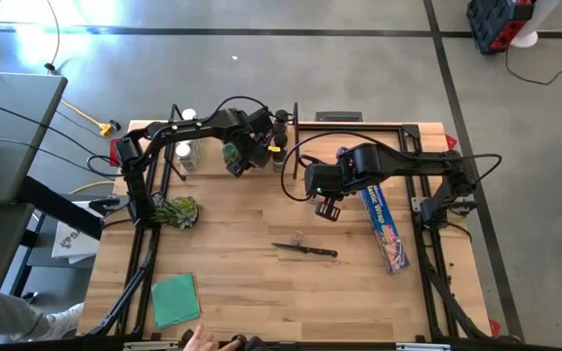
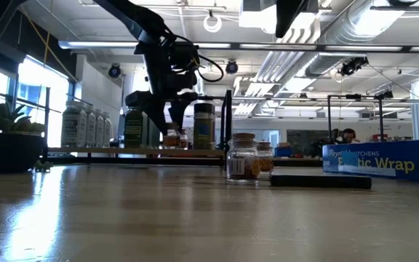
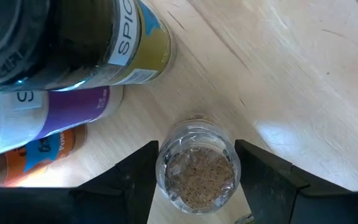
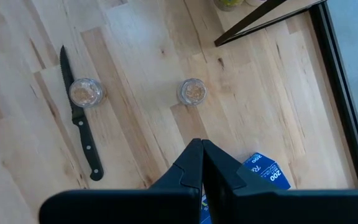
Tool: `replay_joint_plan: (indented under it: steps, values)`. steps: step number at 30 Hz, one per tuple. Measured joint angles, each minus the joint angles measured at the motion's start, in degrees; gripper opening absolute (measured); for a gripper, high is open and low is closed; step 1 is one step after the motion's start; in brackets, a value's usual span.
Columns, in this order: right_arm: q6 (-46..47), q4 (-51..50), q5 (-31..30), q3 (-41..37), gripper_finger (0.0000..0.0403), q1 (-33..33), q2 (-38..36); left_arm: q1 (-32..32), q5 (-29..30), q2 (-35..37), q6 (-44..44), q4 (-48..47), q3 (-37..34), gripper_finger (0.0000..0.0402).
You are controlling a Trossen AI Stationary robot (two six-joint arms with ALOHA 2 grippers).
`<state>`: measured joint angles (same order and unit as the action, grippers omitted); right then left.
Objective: Shelf spices
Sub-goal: Adjust the brown and green lid seasoning bottles on the shelf
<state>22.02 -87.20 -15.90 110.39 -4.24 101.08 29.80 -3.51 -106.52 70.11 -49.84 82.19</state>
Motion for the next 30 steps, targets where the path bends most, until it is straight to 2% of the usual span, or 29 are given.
replay_joint_plan:
  steps: [11,23,30]
  values:
    - [0.02,0.00,0.02,0.00,0.0000,0.01,0.00,-0.04,2.75,0.00,-1.98,0.15,-0.02,0.0208]
    - [0.46,0.00,0.95,0.00,0.0000,0.00,0.00,-1.13,4.16,0.30,-4.03,0.70,-0.07,0.0256]
    - [0.66,0.00,1.18,0.00,0.0000,-0.01,0.00,-2.58,4.29,4.15,-7.38,1.81,-0.07,0.0267]
